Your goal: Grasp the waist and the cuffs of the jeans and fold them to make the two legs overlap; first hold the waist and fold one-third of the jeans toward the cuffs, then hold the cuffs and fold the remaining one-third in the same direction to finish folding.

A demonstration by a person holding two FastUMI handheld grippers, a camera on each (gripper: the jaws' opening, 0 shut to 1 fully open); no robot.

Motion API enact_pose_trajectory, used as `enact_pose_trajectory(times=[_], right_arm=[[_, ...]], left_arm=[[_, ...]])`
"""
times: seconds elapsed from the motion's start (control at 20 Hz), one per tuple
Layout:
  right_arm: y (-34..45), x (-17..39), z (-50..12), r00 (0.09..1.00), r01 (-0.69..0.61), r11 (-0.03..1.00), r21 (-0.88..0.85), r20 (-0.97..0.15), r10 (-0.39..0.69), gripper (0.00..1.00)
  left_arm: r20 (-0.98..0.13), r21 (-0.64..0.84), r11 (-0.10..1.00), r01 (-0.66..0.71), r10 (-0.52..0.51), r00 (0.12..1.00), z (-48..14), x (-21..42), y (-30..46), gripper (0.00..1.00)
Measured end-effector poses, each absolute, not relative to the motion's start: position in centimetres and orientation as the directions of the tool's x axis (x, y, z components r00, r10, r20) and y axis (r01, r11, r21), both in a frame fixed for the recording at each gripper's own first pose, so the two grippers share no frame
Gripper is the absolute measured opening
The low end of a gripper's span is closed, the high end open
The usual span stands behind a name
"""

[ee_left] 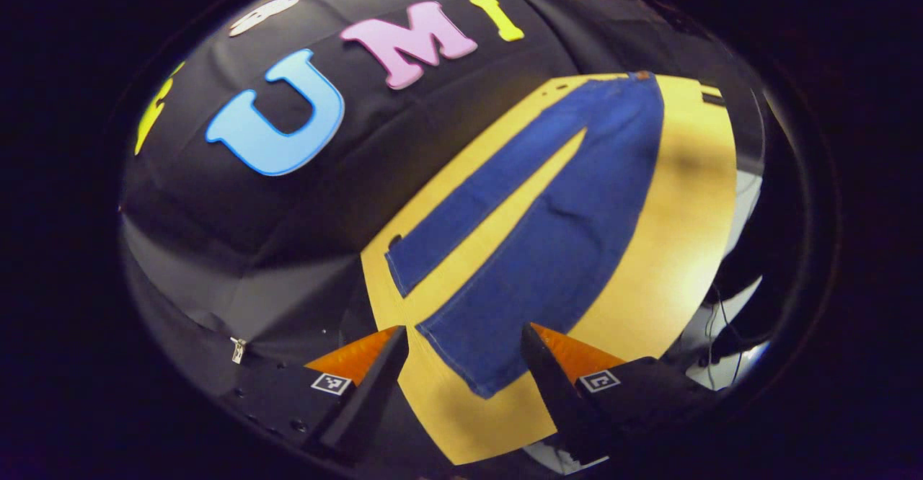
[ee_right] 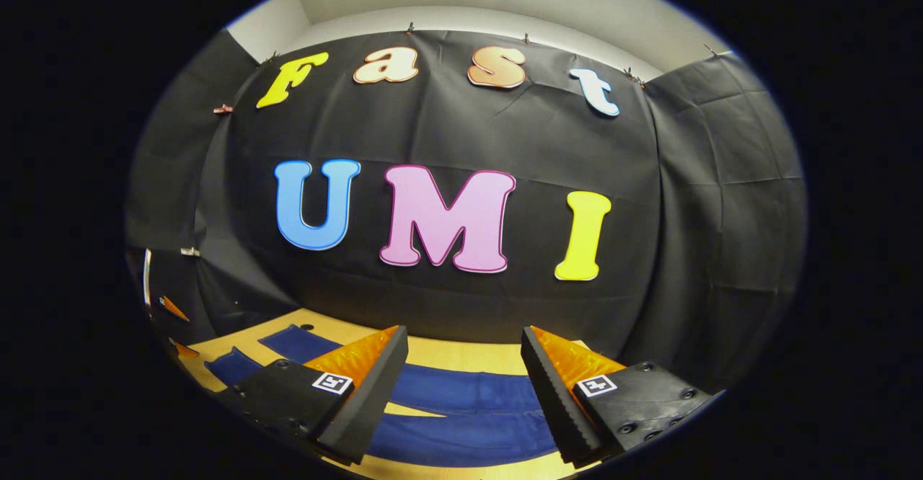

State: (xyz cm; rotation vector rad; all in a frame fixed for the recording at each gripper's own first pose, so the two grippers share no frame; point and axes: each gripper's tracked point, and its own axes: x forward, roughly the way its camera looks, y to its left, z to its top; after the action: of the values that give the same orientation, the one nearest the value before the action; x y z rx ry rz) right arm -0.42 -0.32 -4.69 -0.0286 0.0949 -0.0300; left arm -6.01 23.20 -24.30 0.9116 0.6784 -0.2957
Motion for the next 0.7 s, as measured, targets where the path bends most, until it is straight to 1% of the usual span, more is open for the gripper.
enact_pose_trajectory(times=[0.1, 0.15, 0.2, 0.3, 0.4, 0.45, 0.55, 0.6, 0.7], right_arm=[[-1.0, -1.5, -5.3, 0.992, 0.056, 0.997, -0.056, -0.108, -0.062, 0.96], [-1.5, -2.2, -5.8, 0.990, 0.076, 0.995, -0.069, -0.115, -0.084, 0.99], [-2.0, -2.7, -6.1, 0.987, 0.095, 0.992, -0.078, -0.124, -0.104, 0.96], [-2.8, -4.1, -7.2, 0.977, 0.133, 0.987, -0.091, -0.153, -0.146, 0.96], [-3.7, -5.6, -7.7, 0.968, 0.167, 0.979, -0.113, -0.171, -0.184, 0.96], [-4.3, -6.3, -8.1, 0.963, 0.184, 0.974, -0.134, -0.175, -0.206, 0.96], [-5.9, -7.6, -9.2, 0.949, 0.214, 0.957, -0.198, -0.191, -0.251, 0.96], [-6.9, -8.2, -9.8, 0.939, 0.228, 0.948, -0.222, -0.206, -0.274, 0.96], [-8.6, -8.8, -10.5, 0.923, 0.250, 0.938, -0.240, -0.232, -0.306, 0.96]], left_arm=[[-0.716, 0.640, 0.469, 0.609, 0.076, 0.694, -27.5, -7.0, 25.8, 0.98], [-0.735, 0.639, 0.422, 0.643, 0.089, 0.673, -28.9, -7.1, 26.8, 0.99], [-0.751, 0.628, 0.404, 0.665, 0.093, 0.653, -30.0, -6.9, 27.5, 0.98], [-0.786, 0.603, 0.364, 0.710, 0.117, 0.607, -32.4, -6.4, 30.0, 0.98], [-0.801, 0.596, 0.285, 0.750, 0.156, 0.577, -34.4, -5.9, 31.9, 0.98], [-0.794, 0.606, 0.250, 0.755, 0.148, 0.589, -34.4, -5.4, 32.2, 0.98], [-0.786, 0.617, 0.212, 0.758, 0.113, 0.608, -34.7, -4.0, 31.5, 0.90], [-0.785, 0.618, 0.198, 0.761, 0.104, 0.611, -34.7, -3.1, 31.4, 0.89], [-0.801, 0.597, 0.181, 0.782, 0.087, 0.592, -35.3, -1.9, 30.6, 0.87]])
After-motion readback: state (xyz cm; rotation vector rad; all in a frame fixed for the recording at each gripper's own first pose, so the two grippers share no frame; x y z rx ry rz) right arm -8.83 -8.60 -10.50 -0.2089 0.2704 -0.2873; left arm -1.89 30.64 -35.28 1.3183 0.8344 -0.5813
